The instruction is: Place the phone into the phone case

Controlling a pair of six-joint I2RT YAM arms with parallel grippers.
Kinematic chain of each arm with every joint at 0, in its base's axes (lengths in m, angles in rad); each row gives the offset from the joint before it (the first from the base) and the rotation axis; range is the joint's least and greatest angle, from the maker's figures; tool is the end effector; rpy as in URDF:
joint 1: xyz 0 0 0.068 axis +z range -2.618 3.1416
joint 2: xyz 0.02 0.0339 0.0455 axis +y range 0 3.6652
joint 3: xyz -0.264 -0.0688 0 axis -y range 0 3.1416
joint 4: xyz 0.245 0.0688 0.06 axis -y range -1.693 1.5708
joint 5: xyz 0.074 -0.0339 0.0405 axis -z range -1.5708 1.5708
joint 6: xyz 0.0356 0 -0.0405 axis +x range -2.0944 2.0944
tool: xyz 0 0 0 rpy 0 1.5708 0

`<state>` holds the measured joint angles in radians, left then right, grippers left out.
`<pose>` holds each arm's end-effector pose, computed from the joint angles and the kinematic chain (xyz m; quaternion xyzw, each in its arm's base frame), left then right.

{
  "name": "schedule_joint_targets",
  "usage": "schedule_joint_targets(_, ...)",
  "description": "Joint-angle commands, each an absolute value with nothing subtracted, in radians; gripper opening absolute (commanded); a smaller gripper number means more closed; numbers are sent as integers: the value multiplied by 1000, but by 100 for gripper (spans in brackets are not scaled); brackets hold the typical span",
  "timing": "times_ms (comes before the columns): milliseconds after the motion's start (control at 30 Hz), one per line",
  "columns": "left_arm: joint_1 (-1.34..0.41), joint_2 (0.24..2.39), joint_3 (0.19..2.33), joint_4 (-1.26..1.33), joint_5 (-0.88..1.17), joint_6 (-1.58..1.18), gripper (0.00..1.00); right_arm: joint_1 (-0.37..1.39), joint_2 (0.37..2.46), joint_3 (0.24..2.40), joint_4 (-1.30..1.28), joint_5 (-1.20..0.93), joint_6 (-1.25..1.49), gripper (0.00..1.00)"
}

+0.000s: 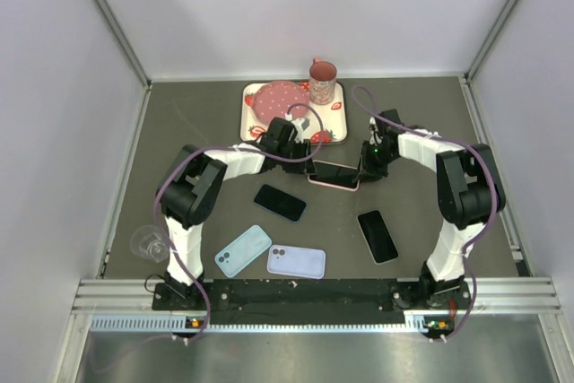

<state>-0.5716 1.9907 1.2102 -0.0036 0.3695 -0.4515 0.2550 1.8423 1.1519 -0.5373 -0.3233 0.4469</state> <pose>0.3461 -0.2379 0.1491 0.1248 0.9021 -0.3324 0.2455 0.3398 0.1003 0.1566 0.0658 0.9706 0.2068 0.1037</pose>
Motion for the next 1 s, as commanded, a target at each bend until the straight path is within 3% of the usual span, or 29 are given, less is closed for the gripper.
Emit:
schedule_joint_targets(0,-638,2014,1250,34,486,-480,37,276,1832,1173,-405,-321,466,23)
schedule_joint_targets(200,-650,1983,1259,-57,373,-411,47,275,1804,1163,-426,-278,443,29)
schedule_joint_targets(333,-652,1945,1247,-107,292,-380,57,275,1766,1147,-443,-229,426,56)
schedule_joint_targets(500,-655,1852,1183,-101,210,-341,70,275,1694,1112,-456,-204,414,71)
schedule_joint_targets(867,-657,1609,1040,-190,89,-226,74,330,1577,1040,-445,-216,370,99)
schedule_joint_targets(967,-655,1549,994,-215,60,-233,74,354,1569,1032,-440,-209,370,99)
